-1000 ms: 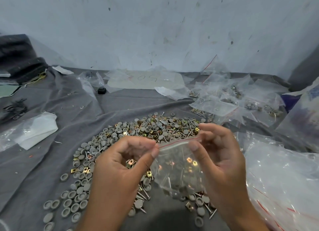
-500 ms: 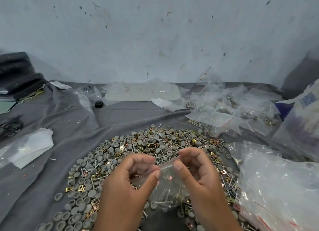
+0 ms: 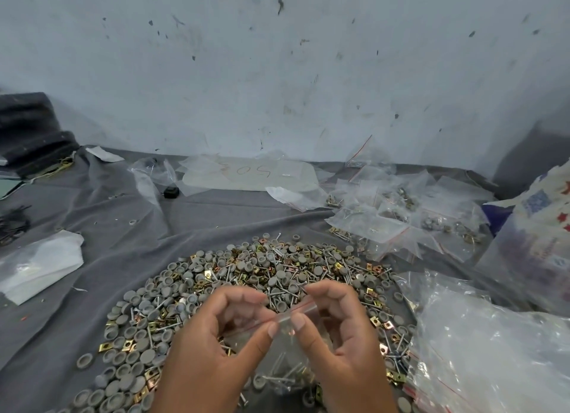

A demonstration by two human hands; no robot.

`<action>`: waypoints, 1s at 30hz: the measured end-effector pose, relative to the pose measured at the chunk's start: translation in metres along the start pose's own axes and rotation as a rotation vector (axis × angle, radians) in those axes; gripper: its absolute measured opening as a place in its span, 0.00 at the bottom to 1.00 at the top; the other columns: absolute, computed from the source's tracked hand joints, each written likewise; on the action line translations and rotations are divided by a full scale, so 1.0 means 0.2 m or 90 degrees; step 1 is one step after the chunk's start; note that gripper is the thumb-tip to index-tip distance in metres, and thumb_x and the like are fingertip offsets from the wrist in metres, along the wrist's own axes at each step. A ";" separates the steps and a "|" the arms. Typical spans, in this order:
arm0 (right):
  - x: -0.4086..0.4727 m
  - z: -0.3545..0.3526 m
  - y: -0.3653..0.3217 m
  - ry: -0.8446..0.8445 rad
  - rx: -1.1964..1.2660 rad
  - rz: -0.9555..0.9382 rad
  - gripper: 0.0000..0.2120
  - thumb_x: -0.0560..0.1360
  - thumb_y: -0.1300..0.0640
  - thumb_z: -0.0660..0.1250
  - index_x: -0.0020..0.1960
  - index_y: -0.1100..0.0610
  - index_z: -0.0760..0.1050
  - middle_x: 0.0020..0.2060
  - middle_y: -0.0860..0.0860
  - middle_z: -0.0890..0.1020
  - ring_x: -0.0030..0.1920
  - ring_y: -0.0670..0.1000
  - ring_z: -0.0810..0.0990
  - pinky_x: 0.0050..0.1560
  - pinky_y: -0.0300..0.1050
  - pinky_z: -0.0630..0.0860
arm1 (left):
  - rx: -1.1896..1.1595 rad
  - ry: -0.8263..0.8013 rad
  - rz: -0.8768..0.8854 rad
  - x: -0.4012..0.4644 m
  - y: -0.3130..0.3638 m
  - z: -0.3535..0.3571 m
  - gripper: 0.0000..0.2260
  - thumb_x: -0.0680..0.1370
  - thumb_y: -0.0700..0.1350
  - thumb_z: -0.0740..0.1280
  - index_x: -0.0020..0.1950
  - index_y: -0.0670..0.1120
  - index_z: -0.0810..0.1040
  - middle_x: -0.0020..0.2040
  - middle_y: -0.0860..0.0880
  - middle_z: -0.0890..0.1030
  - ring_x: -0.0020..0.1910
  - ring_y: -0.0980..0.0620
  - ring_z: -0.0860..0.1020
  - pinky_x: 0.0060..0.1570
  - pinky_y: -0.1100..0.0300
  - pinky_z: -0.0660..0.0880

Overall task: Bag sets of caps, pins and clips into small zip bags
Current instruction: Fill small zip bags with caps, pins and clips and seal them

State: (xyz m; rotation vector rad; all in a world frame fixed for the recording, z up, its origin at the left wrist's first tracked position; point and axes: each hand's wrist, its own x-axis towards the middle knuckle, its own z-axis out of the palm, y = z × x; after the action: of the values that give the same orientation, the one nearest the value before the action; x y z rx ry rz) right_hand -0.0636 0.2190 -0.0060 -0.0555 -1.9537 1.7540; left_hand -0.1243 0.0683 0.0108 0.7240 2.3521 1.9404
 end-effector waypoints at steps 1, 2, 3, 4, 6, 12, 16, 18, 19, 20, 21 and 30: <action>0.00 0.00 0.00 0.003 0.002 0.001 0.11 0.70 0.45 0.74 0.50 0.35 0.76 0.43 0.48 0.84 0.41 0.48 0.83 0.42 0.42 0.80 | -0.007 0.005 -0.005 0.00 0.00 0.00 0.17 0.62 0.58 0.74 0.49 0.56 0.80 0.43 0.52 0.86 0.42 0.56 0.84 0.48 0.53 0.78; 0.00 0.00 0.00 0.008 0.001 0.000 0.12 0.69 0.41 0.74 0.50 0.35 0.76 0.44 0.47 0.84 0.41 0.47 0.83 0.42 0.40 0.80 | -0.009 0.010 -0.009 0.00 0.00 -0.01 0.19 0.62 0.57 0.74 0.50 0.53 0.80 0.43 0.52 0.86 0.42 0.56 0.84 0.48 0.53 0.78; 0.00 0.00 0.00 0.014 0.000 0.002 0.13 0.67 0.39 0.73 0.50 0.34 0.76 0.44 0.47 0.84 0.41 0.47 0.83 0.43 0.40 0.80 | -0.012 0.013 -0.012 0.01 -0.01 -0.01 0.20 0.62 0.57 0.74 0.50 0.51 0.80 0.42 0.50 0.86 0.41 0.55 0.84 0.49 0.53 0.78; 0.00 -0.01 0.00 0.012 -0.001 0.005 0.14 0.66 0.38 0.72 0.51 0.34 0.76 0.45 0.47 0.85 0.42 0.48 0.84 0.44 0.42 0.81 | -0.017 0.016 -0.015 0.01 -0.01 -0.01 0.20 0.62 0.56 0.74 0.50 0.50 0.80 0.42 0.49 0.86 0.41 0.54 0.84 0.49 0.53 0.78; 0.00 -0.01 0.01 -0.012 -0.006 0.012 0.17 0.67 0.40 0.75 0.54 0.35 0.76 0.46 0.47 0.85 0.44 0.50 0.84 0.46 0.46 0.83 | -0.027 0.016 -0.023 0.01 0.00 -0.02 0.21 0.61 0.56 0.74 0.50 0.49 0.80 0.41 0.47 0.85 0.40 0.53 0.84 0.48 0.51 0.78; 0.01 -0.03 0.01 -0.033 -0.005 0.021 0.16 0.71 0.53 0.76 0.53 0.36 0.77 0.45 0.49 0.86 0.44 0.50 0.85 0.43 0.41 0.81 | -0.038 0.000 -0.034 0.02 0.00 -0.01 0.22 0.61 0.55 0.76 0.51 0.49 0.79 0.41 0.49 0.86 0.42 0.53 0.85 0.50 0.53 0.76; 0.01 -0.03 0.01 -0.011 0.020 0.017 0.15 0.68 0.47 0.75 0.51 0.35 0.77 0.46 0.50 0.85 0.44 0.52 0.85 0.45 0.47 0.83 | -0.080 0.011 -0.070 0.03 -0.01 -0.02 0.23 0.60 0.50 0.77 0.52 0.46 0.78 0.42 0.48 0.87 0.42 0.51 0.85 0.47 0.53 0.78; 0.01 -0.04 0.02 0.003 0.037 0.026 0.14 0.67 0.44 0.74 0.52 0.36 0.78 0.46 0.51 0.85 0.45 0.54 0.85 0.50 0.55 0.84 | -0.099 0.027 -0.085 0.03 -0.02 -0.03 0.22 0.60 0.47 0.77 0.52 0.45 0.79 0.42 0.46 0.87 0.41 0.49 0.85 0.45 0.51 0.78; 0.01 -0.04 0.03 0.005 0.039 0.031 0.14 0.67 0.44 0.74 0.52 0.37 0.78 0.46 0.52 0.84 0.46 0.55 0.85 0.51 0.58 0.84 | -0.106 0.033 -0.089 0.04 -0.02 -0.03 0.22 0.61 0.46 0.76 0.52 0.44 0.79 0.42 0.46 0.87 0.40 0.49 0.85 0.44 0.50 0.78; 0.01 -0.05 0.03 0.003 0.038 0.034 0.15 0.67 0.44 0.74 0.53 0.37 0.78 0.46 0.52 0.84 0.46 0.55 0.84 0.52 0.60 0.83 | -0.112 0.037 -0.090 0.04 -0.02 -0.04 0.21 0.61 0.45 0.76 0.52 0.44 0.79 0.42 0.45 0.87 0.40 0.48 0.85 0.44 0.50 0.77; 0.01 -0.06 0.04 0.000 0.033 0.035 0.15 0.67 0.44 0.74 0.53 0.37 0.78 0.46 0.51 0.84 0.46 0.54 0.84 0.52 0.59 0.83 | -0.116 0.041 -0.089 0.04 -0.02 -0.04 0.21 0.61 0.44 0.76 0.52 0.43 0.79 0.41 0.44 0.86 0.39 0.48 0.85 0.43 0.50 0.77; 0.02 -0.06 0.00 -0.059 0.035 0.059 0.19 0.66 0.49 0.78 0.53 0.34 0.77 0.46 0.50 0.86 0.46 0.49 0.86 0.47 0.41 0.82 | -0.115 0.062 -0.093 0.03 0.00 -0.04 0.23 0.58 0.44 0.77 0.47 0.39 0.73 0.37 0.43 0.86 0.40 0.48 0.86 0.55 0.40 0.74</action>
State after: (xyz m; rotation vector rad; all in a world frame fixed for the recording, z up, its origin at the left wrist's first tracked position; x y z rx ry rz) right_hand -0.0624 0.2313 -0.0035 -0.0466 -1.9953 1.9000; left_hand -0.1320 0.0624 0.0146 0.4432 2.1725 2.1309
